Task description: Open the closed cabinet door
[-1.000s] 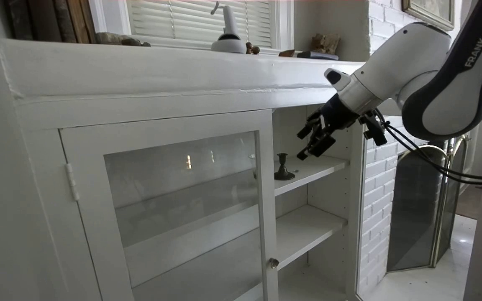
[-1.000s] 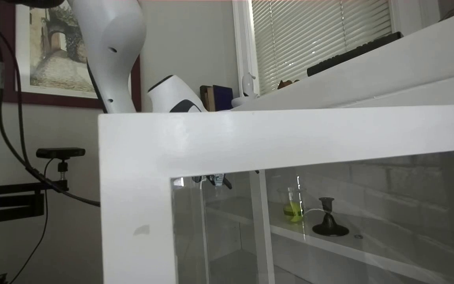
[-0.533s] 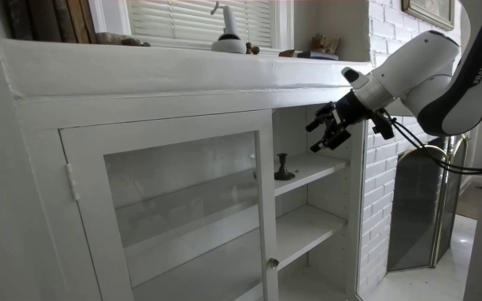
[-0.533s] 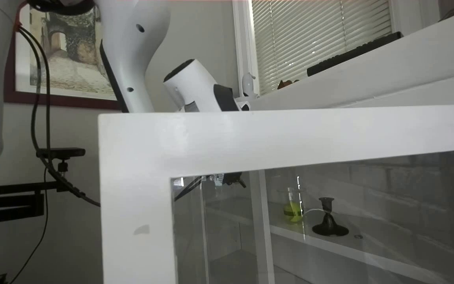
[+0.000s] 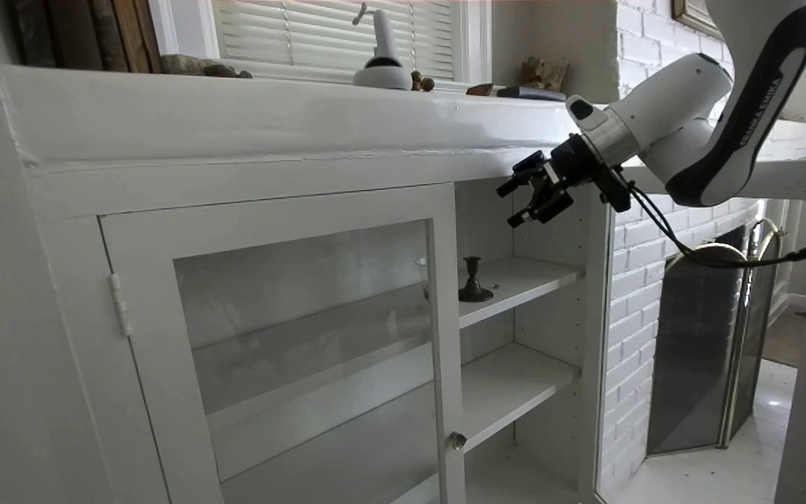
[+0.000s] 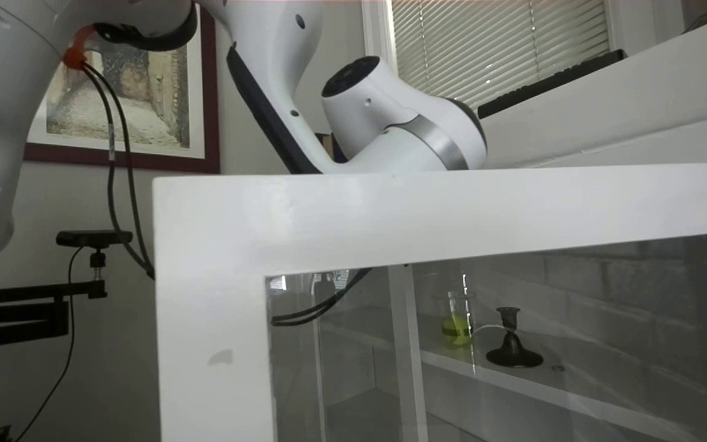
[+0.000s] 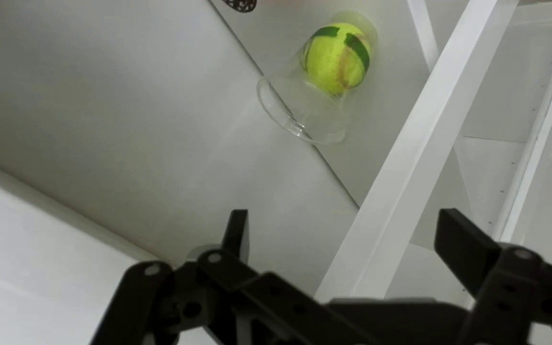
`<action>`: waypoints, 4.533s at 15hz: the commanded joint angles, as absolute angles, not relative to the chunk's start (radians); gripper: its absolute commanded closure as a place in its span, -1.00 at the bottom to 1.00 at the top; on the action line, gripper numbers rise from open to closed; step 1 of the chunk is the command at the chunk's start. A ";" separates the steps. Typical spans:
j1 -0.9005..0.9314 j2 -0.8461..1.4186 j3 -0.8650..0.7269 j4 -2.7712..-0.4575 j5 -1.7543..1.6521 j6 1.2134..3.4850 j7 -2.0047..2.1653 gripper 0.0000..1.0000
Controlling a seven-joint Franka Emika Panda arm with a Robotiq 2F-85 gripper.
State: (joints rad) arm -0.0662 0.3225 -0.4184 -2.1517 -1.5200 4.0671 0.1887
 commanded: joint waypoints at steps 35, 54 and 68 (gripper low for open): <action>-0.171 0.581 -0.062 -1.921 -1.436 3.983 0.069 -1.00; -0.219 0.692 0.025 -1.808 -1.846 4.219 0.132 -1.00; -0.096 0.526 -0.083 -2.000 -1.892 4.217 0.412 -1.00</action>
